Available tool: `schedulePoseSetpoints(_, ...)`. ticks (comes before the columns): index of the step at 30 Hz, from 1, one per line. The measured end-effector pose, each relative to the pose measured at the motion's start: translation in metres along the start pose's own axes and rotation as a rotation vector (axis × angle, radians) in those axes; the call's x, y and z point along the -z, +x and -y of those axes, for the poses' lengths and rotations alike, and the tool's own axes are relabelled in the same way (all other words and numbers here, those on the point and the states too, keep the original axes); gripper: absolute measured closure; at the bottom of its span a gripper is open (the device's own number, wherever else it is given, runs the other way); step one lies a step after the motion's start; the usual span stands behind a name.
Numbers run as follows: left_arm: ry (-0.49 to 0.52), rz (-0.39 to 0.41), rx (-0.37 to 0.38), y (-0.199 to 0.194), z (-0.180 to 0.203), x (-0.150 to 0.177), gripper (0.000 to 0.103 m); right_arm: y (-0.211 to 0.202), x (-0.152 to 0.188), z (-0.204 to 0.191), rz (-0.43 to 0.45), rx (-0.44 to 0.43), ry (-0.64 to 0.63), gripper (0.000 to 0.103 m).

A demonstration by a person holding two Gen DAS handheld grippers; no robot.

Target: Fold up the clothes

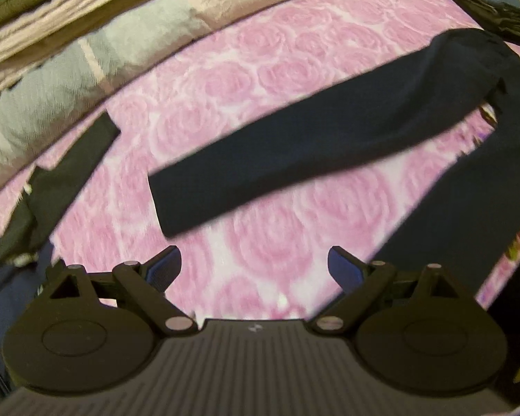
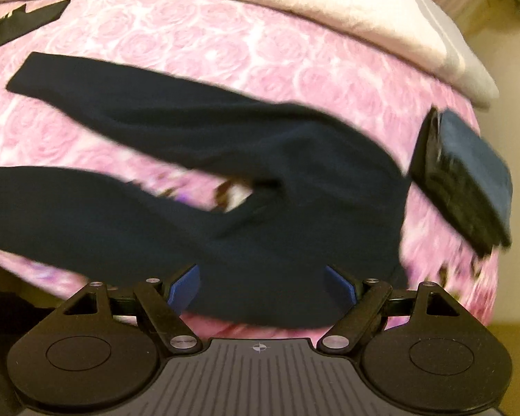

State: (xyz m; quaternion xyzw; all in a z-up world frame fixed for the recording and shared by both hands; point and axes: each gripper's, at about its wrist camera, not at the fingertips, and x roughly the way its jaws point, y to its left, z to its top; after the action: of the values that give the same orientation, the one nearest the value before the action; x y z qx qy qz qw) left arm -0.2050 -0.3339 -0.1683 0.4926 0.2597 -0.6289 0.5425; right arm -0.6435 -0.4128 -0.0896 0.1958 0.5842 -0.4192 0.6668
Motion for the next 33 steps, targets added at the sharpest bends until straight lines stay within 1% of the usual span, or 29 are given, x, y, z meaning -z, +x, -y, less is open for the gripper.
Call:
schedulePoseSetpoints(4,0.057,0.025,-0.041,0.020,0.005,-0.044,0.014,0.035,-0.037,0.077,0.069,-0.037,-0.072,0.022)
schedulePoseSetpoints(7,0.145,0.024,-0.037,0.043,0.007,-0.070,0.015,0.071,-0.070,0.125,0.078,-0.037,-0.142,0.022)
schedulePoseSetpoints(10,0.244,-0.002,-0.025,0.073,0.004,-0.088,0.026,0.101,-0.097,0.153,0.105,-0.053,-0.206,0.022)
schedulePoseSetpoints(11,0.269,-0.017,-0.029,0.085,0.001,-0.093,0.032,0.110,-0.105,0.161,0.114,-0.061,-0.228,0.024)
schedulePoseSetpoints(12,0.290,-0.031,-0.036,0.098,-0.002,-0.096,0.038,0.122,-0.111,0.165,0.108,-0.071,-0.250,0.043)
schedulePoseSetpoints(13,0.314,-0.044,-0.044,0.111,-0.007,-0.099,0.039,0.135,-0.117,0.170,0.101,-0.079,-0.272,0.052)
schedulePoseSetpoints(14,0.338,-0.057,-0.050,0.124,-0.011,-0.102,0.040,0.150,-0.120,0.172,0.085,-0.077,-0.286,0.057)
schedulePoseSetpoints(15,0.361,-0.070,-0.055,0.137,-0.014,-0.104,0.040,0.161,-0.121,0.173,0.079,-0.065,-0.288,0.057)
schedulePoseSetpoints(18,0.432,-0.101,-0.049,0.171,-0.024,-0.111,0.040,0.190,-0.121,0.178,0.038,-0.091,-0.267,0.057)
schedulePoseSetpoints(20,0.488,-0.121,-0.027,0.191,-0.028,-0.116,0.042,0.206,-0.120,0.177,0.017,-0.101,-0.276,0.057)
schedulePoseSetpoints(22,0.539,-0.157,0.009,0.209,-0.031,-0.119,0.047,0.217,-0.119,0.176,0.000,-0.109,-0.294,0.057)
schedulePoseSetpoints(24,0.588,-0.194,0.046,0.227,-0.033,-0.123,0.052,0.224,-0.116,0.174,-0.009,-0.098,-0.301,0.057)
schedulePoseSetpoints(25,0.607,-0.215,0.069,0.233,-0.033,-0.123,0.053,0.227,-0.116,0.174,-0.011,-0.097,-0.301,0.057)
schedulePoseSetpoints(29,0.721,-0.242,0.162,0.248,-0.032,-0.125,0.055,0.235,-0.114,0.173,-0.003,-0.082,-0.304,0.056)
schedulePoseSetpoints(31,0.744,-0.262,0.216,0.252,-0.036,-0.129,0.059,0.241,-0.115,0.174,-0.006,-0.076,-0.306,0.056)
schedulePoseSetpoints(33,0.743,-0.285,0.265,0.255,-0.041,-0.132,0.069,0.248,-0.117,0.177,-0.009,-0.072,-0.297,0.056)
